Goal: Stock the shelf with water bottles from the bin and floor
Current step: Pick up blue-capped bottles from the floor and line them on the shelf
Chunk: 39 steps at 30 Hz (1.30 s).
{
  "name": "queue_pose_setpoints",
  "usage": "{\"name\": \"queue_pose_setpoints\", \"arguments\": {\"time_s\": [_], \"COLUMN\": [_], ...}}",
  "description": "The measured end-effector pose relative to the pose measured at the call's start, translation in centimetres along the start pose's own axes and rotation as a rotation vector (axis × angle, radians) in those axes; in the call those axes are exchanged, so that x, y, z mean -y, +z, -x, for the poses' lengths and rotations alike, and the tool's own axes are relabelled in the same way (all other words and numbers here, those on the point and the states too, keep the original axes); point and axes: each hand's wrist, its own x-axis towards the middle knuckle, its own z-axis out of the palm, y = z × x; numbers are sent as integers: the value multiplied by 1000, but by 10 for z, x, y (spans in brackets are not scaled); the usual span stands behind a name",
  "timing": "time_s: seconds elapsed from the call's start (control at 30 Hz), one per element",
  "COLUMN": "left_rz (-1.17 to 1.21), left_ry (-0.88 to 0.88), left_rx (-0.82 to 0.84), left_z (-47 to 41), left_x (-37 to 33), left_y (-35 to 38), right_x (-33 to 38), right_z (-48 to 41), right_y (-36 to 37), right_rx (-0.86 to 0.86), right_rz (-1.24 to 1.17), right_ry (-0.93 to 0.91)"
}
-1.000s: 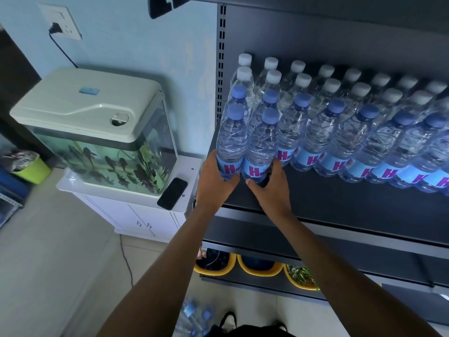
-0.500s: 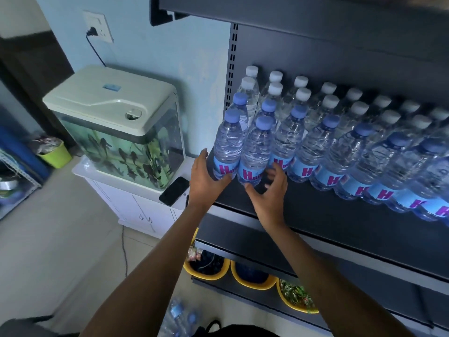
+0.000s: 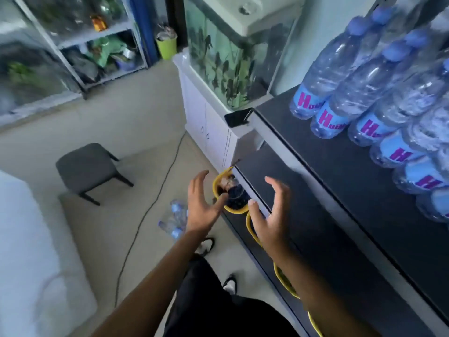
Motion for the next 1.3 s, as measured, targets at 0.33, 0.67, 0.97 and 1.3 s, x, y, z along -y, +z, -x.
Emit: {"name": "queue_pose_setpoints", "arguments": {"time_s": [0.33,0.67,0.97,1.3], "left_rz": [-51,-59,-36,133], "left_ry": [-511,-852,-1016,-1283], "left_rx": [-191,-220,-158,-271], "left_z": [127,123,75,7], "left_x": [177,375,590,749], "left_y": [-22,4,72,132], "right_x": [-86,-226,-383,-478], "right_z": [138,226,287,324], "right_y": [91,255,457,576], "right_rx": [605,894,950,405], "right_rz": [31,204,324,-61], "right_ry": [129,210,574,998]}}
